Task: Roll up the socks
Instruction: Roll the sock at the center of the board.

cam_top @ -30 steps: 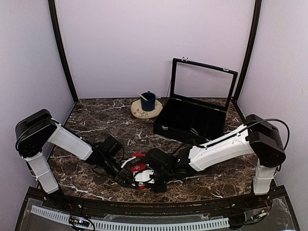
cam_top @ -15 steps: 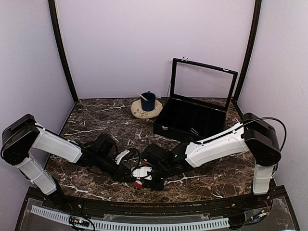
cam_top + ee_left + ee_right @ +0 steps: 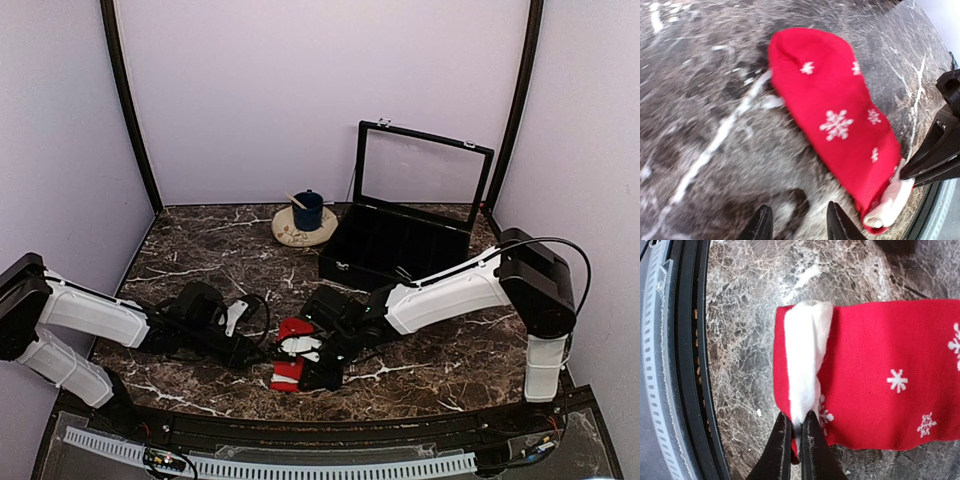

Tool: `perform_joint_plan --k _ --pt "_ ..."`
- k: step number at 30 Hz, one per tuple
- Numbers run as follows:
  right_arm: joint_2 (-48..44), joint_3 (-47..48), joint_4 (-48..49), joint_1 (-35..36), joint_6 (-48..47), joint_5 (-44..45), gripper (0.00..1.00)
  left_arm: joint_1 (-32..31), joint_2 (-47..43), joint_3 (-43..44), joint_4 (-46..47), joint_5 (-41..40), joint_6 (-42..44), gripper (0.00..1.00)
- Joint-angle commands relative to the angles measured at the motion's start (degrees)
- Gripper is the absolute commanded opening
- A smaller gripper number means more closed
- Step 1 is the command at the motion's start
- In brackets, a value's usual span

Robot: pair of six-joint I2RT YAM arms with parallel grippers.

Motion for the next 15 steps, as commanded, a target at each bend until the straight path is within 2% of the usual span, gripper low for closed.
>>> perform_joint_plan --k 1,9,15 --pt "3.2 -0.9 -5.1 -0.8 3.8 -5.4 0.01 0.4 -4.5 -4.0 0.6 -5.2 -1.3 0.39" --pt "7.2 3.9 -10.9 -2.6 2.5 -11.9 0.02 -0.9 -16.7 -10.6 5.7 -9.0 -0.5 0.36" --pt "10.2 7.7 -15.1 -4.4 1.3 -15.4 0.02 -6.3 -22.6 -13.1 7.8 -13.4 2.1 0.36"
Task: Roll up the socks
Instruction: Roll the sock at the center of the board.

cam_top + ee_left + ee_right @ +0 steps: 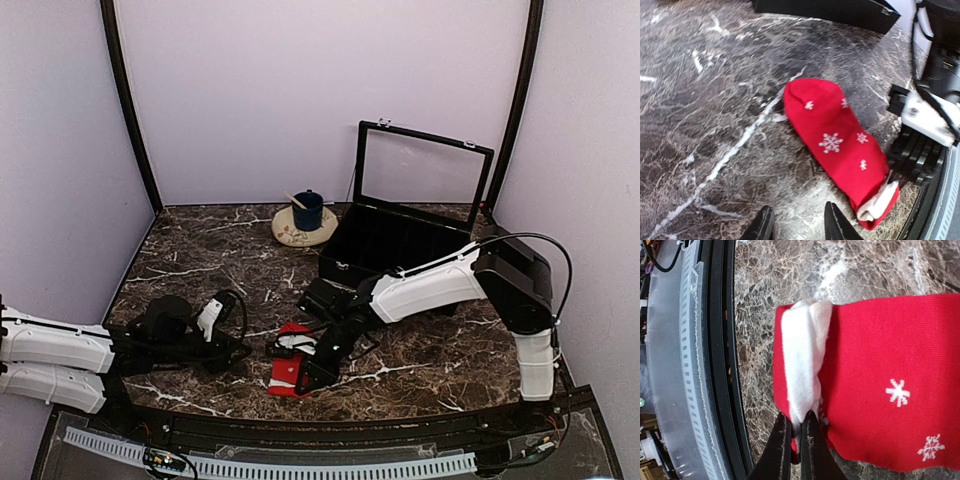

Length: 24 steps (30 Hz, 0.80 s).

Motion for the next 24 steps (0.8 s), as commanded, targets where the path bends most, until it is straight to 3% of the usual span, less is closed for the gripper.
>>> perform_joint_plan --k 1,13,24 --pt "4.5 1.4 -8.7 -1.3 -1.3 -1.9 0.02 -5.2 -3.3 -1.7 3.3 -4.8 3.0 0.36" --pt "8.4 7.3 -16.0 -3.7 -3.9 -5.6 0.02 -13.8 -5.0 -1.9 4.5 -6.8 10.1 0.37" --pt "11.1 12.4 -21.0 -5.5 -5.8 -7.0 0.02 -17.8 2.1 3.9 1.4 -1.9 17.7 0.39"
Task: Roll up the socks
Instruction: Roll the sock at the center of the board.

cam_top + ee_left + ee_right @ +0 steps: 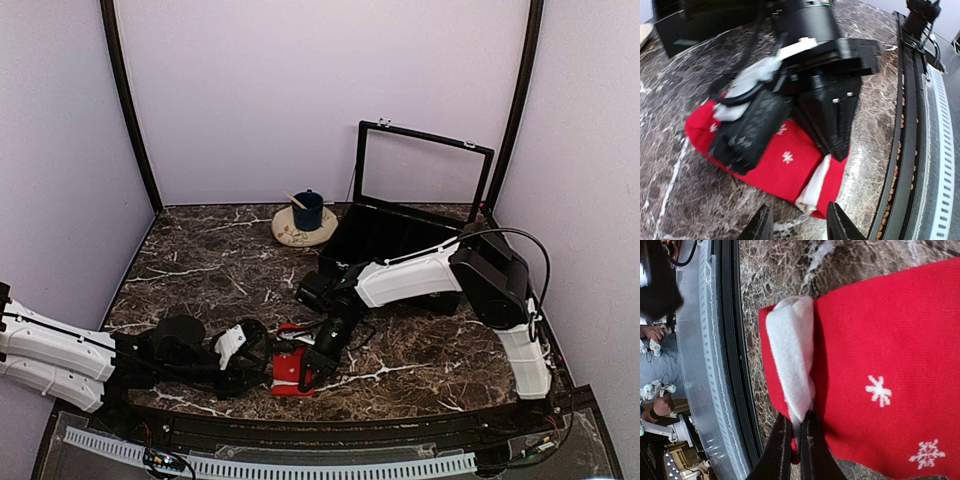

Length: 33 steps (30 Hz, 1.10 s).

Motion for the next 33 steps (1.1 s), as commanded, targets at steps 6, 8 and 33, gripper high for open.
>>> perform_joint_plan --k 6,8,33 --pt "4.8 4.1 -7.7 -1.3 -2.9 2.4 0.02 -2.0 4.5 5.8 -3.8 6.1 8.5 0.4" --pt "5.1 4.6 -8.3 -1.3 -3.2 2.3 0.02 -2.2 5.5 6.7 -4.4 7.1 9.7 0.41" --pt "5.9 6.4 -11.5 -1.6 -5.5 1.6 0.02 -3.7 20.6 14.8 -8.4 3.2 16.9 0.42"
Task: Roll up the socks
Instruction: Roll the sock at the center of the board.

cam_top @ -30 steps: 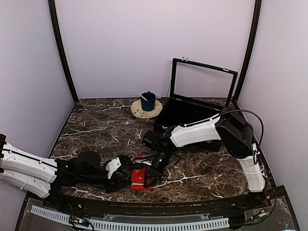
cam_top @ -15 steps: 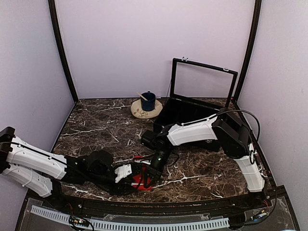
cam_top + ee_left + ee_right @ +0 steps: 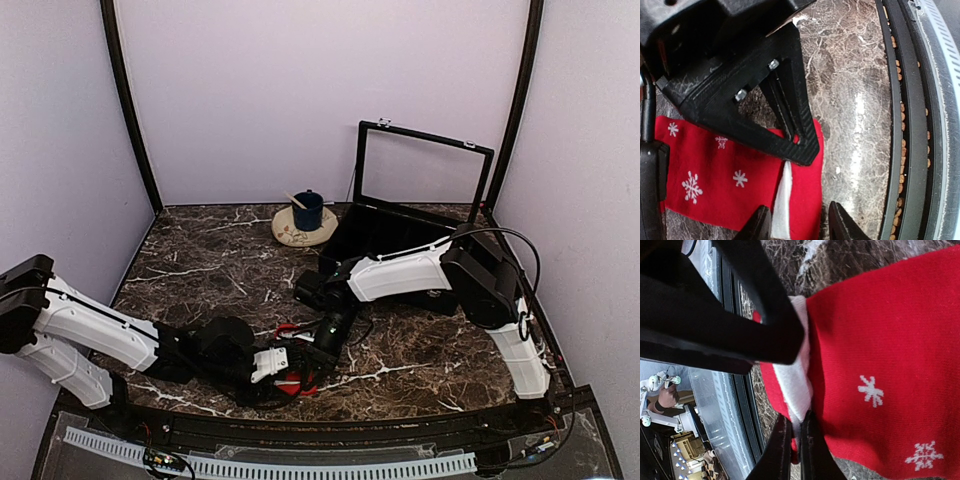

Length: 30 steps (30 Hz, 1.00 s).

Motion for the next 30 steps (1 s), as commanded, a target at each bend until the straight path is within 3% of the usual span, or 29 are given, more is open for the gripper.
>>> perform_joint_plan --k 1,8,23,30 --pt "2.1 0.0 -2.0 -0.5 -0.8 2.9 0.02 -0.5 1.1 1.7 -1.0 -0.7 1.1 0.41" --pt "2.1 0.3 -2.2 -0.5 -1.0 2.6 0.02 -0.8 3.1 2.5 -1.9 -0.6 1.4 0.35" --pt "2.4 0.6 -2.4 -0.5 -1.1 2.2 0.02 -0.9 4.0 3.2 -4.3 -0.9 -0.9 0.09" --pt "1.4 -1.3 -0.8 -1.0 -0.1 2.0 0.12 -0.9 3.7 3.1 -4.6 -1.2 -4.1 0.0"
